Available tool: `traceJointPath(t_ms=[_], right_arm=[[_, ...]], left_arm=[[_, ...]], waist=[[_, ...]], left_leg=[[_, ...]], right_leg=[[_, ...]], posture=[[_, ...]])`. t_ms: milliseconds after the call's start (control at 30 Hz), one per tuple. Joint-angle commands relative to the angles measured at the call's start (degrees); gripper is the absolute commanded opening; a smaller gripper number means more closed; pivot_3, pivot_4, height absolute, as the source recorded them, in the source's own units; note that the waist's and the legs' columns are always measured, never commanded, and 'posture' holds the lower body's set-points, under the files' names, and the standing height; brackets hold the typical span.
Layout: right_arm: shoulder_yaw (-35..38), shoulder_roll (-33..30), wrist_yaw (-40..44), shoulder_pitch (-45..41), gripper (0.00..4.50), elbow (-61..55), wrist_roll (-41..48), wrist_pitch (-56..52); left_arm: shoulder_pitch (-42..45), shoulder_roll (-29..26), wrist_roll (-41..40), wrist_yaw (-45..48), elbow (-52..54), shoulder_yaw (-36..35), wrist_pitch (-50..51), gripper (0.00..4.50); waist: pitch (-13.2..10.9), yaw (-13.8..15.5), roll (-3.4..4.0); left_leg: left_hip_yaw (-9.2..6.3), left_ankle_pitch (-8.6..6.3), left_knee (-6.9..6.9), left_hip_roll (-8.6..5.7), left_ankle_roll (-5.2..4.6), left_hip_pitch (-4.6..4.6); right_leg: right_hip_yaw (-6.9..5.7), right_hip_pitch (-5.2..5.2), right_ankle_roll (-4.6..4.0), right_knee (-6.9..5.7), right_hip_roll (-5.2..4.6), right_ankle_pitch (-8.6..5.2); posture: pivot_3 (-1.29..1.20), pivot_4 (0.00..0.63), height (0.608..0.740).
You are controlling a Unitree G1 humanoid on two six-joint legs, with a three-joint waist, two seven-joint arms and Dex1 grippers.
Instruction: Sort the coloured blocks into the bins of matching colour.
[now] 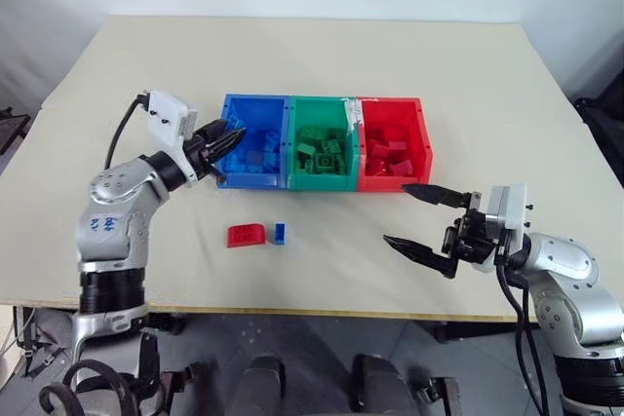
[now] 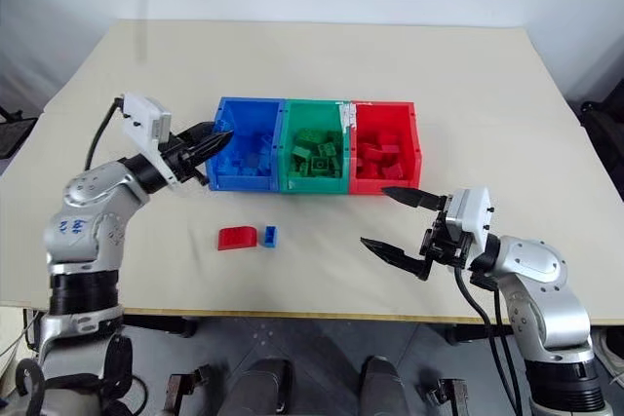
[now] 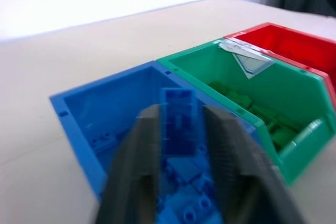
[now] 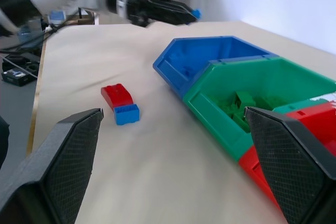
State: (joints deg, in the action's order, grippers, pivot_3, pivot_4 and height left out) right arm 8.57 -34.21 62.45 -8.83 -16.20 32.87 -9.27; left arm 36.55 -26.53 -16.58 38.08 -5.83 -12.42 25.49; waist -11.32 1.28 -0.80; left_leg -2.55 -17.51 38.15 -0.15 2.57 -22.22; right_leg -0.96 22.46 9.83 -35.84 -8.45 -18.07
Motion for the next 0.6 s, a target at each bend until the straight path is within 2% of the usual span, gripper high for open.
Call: traceJointPath(t_ms=[33,133,200,233,333,500,600], right_arm=[[-0.3,-1.1,1.3,-1.7,4.50,0.2,0.3,0.7],[-0.7,-1.5,2.6,-3.3,4.50,1.9,0.2,0.9],[-1.7,-1.7,4.5,-5.1,4.50,4.3,-0.2,1.5],[-2.3,-1.9,5.8,-6.2,4.50,5.7,-0.5,2.0],[-3.8,-1.8,9.0,-8.5,4.50,9.1,-1.1,3.0],[-5.2,-1.4,12.3,-10.4,4.50,12.1,-1.6,4.4],[-6.2,-1.8,14.2,-10.6,4.50,13.1,-2.1,5.2]], left_arm=[[1.3,-1.4,-1.0,2.4,-0.3,0.5,-3.4,2.66],[-0.7,-2.7,-1.8,2.9,1.8,-0.8,-4.1,3.65],[-6.0,-5.0,-2.9,3.5,6.1,-4.0,-4.7,4.27],[-10.2,-6.7,-3.4,4.1,8.7,-6.6,-5.2,4.45],[-23.0,-10.9,-5.2,7.5,13.6,-14.9,-8.9,4.45],[-40.5,-13.4,-11.1,16.7,15.6,-27.1,-13.9,4.45],[-48.5,-14.7,-11.8,21.7,14.0,-30.2,-16.7,4.45]], waist=[[0.0,-0.5,0.00],[0.0,-1.4,0.00],[0.0,-1.9,0.00],[0.0,-2.5,0.00],[0.0,-3.6,0.01],[0.0,-2.5,-0.01],[0.0,-1.7,-0.01]], left_leg=[[0.02,0.00,-0.04,0.00,0.00,0.00],[0.03,0.00,-0.12,0.02,0.00,0.00],[0.03,0.00,-0.13,0.02,0.01,0.00],[0.05,0.00,-0.15,0.03,0.00,0.02],[0.10,0.00,-0.29,0.08,0.01,0.09],[0.07,-0.02,-0.27,0.10,0.00,0.06],[0.04,-0.06,-0.22,0.05,-0.05,0.07]], right_leg=[[0.01,0.02,0.00,0.02,0.00,0.00],[0.01,0.06,0.00,0.05,0.00,0.00],[0.01,0.05,0.00,0.08,0.00,0.00],[0.03,0.06,0.00,0.09,0.00,0.00],[0.04,0.12,-0.04,0.12,0.01,-0.02],[-0.02,0.07,-0.08,0.19,-0.02,-0.04],[-0.03,0.01,-0.07,0.25,-0.07,-0.03]], posture=[[0.00,0.150,0.740],[0.00,0.150,0.740],[0.00,0.150,0.740],[0.00,0.150,0.740],[0.00,0.150,0.740],[0.00,0.150,0.740],[0.00,0.150,0.740]])
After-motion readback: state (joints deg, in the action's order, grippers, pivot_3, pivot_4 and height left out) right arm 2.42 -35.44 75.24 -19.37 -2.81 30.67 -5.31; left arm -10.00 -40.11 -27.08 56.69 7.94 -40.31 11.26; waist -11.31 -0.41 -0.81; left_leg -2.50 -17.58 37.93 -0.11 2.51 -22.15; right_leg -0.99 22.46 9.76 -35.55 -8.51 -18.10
